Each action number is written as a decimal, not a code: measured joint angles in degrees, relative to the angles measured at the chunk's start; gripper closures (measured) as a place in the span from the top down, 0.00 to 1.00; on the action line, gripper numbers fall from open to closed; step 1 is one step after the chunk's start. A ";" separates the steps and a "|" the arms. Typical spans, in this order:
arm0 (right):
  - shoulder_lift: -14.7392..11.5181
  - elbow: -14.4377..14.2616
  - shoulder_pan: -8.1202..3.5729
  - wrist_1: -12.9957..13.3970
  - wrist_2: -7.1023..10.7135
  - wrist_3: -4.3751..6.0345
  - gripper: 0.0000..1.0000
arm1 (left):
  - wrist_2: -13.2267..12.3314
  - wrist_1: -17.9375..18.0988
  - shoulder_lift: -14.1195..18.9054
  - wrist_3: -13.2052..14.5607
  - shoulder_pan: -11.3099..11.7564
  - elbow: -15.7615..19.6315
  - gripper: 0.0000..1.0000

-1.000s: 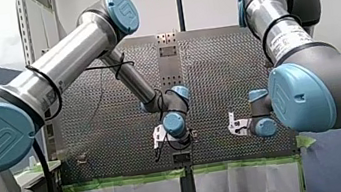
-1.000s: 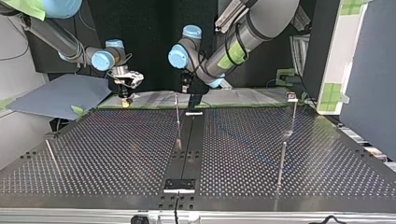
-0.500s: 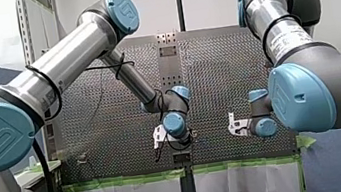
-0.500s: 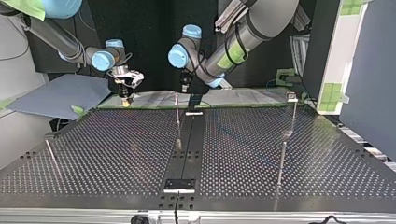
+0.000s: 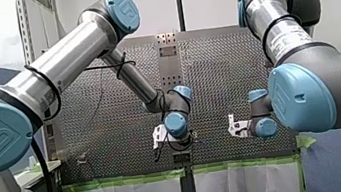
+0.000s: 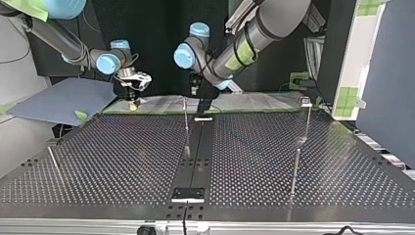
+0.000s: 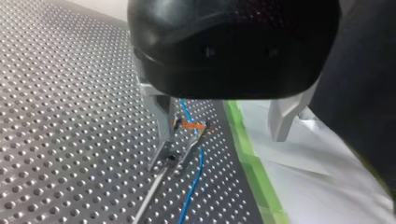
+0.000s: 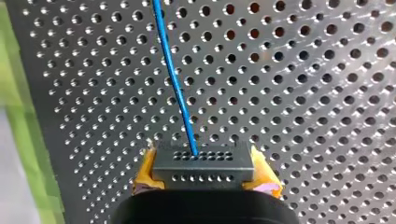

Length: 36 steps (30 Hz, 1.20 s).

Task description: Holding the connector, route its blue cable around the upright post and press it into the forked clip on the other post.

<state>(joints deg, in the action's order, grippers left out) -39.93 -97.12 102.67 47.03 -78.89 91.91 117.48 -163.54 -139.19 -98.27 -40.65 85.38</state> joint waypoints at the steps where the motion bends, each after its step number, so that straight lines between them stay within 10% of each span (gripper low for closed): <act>1: 0.01 -0.03 0.01 -0.27 -0.07 -0.31 0.00 | 0.22 -0.17 0.03 0.00 -0.10 0.16 1.00; 20: -0.02 -5.27 1.70 -0.86 -1.51 -5.82 0.00 | 1.60 4.93 3.07 0.71 -1.42 8.00 1.00; 36: -1.51 -10.54 2.21 2.03 -0.87 -8.11 0.00 | 4.65 5.19 6.16 0.69 -4.28 11.41 1.00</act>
<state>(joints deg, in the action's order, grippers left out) -41.44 -107.66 104.88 49.06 -79.76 83.80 122.13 -158.35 -133.03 -97.57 -44.93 96.79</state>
